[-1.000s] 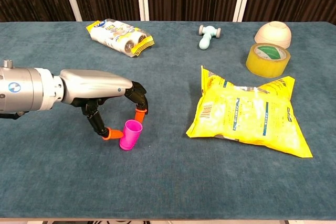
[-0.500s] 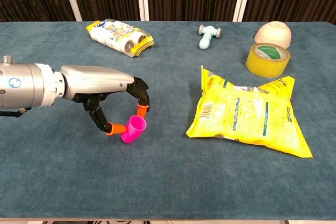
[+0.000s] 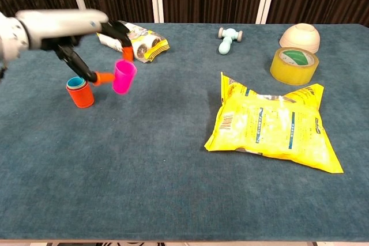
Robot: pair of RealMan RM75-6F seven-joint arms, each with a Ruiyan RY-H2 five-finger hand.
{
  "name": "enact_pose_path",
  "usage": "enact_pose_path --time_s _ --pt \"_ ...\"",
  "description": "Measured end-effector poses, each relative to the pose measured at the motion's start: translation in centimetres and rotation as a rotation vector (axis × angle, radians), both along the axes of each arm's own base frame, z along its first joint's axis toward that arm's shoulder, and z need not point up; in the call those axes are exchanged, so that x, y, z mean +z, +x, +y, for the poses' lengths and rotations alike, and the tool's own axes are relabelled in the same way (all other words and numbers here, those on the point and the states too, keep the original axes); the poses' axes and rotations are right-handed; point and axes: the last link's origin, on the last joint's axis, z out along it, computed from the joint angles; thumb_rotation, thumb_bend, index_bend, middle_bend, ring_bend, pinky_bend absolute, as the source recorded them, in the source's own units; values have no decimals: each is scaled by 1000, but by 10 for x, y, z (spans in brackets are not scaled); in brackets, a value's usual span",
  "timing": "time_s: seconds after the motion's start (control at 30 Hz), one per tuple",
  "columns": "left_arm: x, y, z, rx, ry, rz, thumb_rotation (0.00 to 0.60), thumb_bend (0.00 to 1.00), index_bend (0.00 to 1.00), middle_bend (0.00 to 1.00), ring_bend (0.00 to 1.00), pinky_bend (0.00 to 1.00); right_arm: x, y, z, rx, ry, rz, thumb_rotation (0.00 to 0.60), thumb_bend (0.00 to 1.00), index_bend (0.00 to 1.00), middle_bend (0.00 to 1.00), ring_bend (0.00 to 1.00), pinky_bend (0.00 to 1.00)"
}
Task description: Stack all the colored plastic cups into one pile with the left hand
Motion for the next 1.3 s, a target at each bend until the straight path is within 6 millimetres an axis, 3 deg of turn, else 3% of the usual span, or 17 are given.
enact_pose_path --time_s 0.2,0.5,0.8,1.3 --pt "26 -27 10 66 78 -60 600 374 486 286 0 95 -3 0 0 -2 4 6 600 416 125 54 127 43" --pt "45 -73 23 166 142 -159 600 374 493 288 0 98 -4 -1 -1 -9 3 12 600 416 126 53 127 43" --pt "37 -104 28 224 148 -206 600 374 494 287 0 99 -5 -1 -1 -10 -1 15 600 416 127 54 127 43" --pt "16 -113 28 252 100 -256 600 374 500 291 0 101 -4 -2 -2 -14 -9 18 600 416 127 54 126 43"
